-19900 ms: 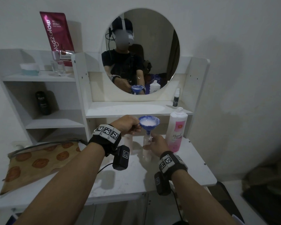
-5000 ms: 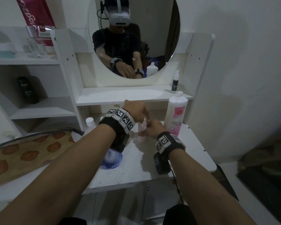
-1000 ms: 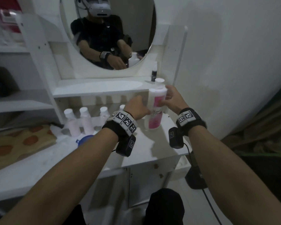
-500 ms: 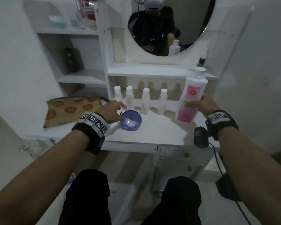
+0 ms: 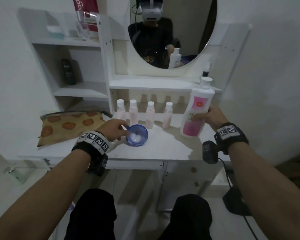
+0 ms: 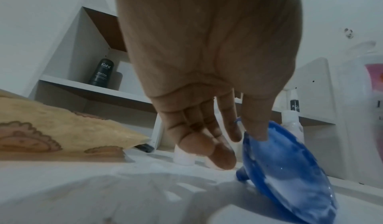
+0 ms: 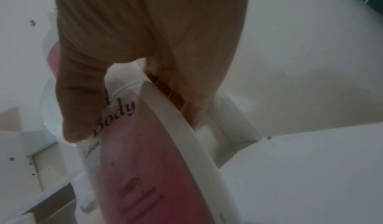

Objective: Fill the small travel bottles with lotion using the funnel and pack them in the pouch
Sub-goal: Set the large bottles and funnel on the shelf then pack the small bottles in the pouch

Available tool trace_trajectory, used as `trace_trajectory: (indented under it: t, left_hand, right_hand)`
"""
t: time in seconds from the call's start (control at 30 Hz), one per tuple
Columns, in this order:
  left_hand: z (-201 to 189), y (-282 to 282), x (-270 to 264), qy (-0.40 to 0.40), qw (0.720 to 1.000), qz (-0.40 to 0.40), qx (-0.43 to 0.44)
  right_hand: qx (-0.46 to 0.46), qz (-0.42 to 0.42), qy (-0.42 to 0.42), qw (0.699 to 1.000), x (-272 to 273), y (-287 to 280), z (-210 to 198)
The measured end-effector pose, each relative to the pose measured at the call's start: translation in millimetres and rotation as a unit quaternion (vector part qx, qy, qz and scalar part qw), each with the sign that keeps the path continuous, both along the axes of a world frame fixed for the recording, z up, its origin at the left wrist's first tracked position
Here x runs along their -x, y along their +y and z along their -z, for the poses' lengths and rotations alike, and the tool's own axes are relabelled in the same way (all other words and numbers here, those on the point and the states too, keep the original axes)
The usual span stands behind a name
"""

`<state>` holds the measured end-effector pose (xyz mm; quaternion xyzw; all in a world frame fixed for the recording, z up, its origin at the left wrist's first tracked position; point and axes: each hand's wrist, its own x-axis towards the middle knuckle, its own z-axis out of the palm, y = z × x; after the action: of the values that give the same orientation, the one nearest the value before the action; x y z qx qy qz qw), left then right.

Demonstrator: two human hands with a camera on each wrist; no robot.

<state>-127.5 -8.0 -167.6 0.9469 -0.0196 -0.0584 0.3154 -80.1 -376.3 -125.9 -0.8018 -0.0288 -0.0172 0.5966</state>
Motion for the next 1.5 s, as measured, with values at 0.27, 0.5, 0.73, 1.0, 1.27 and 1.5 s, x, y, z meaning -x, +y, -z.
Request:
trace_trajectory:
  t: [0.27, 0.5, 0.73, 1.0, 1.27, 1.5]
  left_hand:
    - [-4, -5, 0, -0.044, 0.999, 0.016, 0.028]
    - [-21, 1, 3, -0.006, 0.997, 0.037, 0.07]
    - [-90, 2, -8, -0.024, 0.988, 0.018, 0.155]
    - [-169, -1, -81, -0.075, 0.975, -0.057, 0.202]
    - [-149, 0, -147, -0.077, 0.964, -0.103, 0.234]
    - [-132, 7, -171, -0.082, 0.968, -0.109, 0.212]
  right_hand:
    - [0.012, -0.034, -0.015, 0.999, 5, 8, -36]
    - [-0.005, -0.027, -0.014, 1.0, 7, 8, -55]
    - [-0.006, -0.022, -0.041, 0.999, 1, 15, -95]
    - [0.022, 0.009, -0.104, 0.994, -62, 39, -155]
    - [0.02, 0.047, -0.11, 0.993, -129, 52, -152]
    - [0.009, 0.048, -0.092, 0.995, -154, 57, -137]
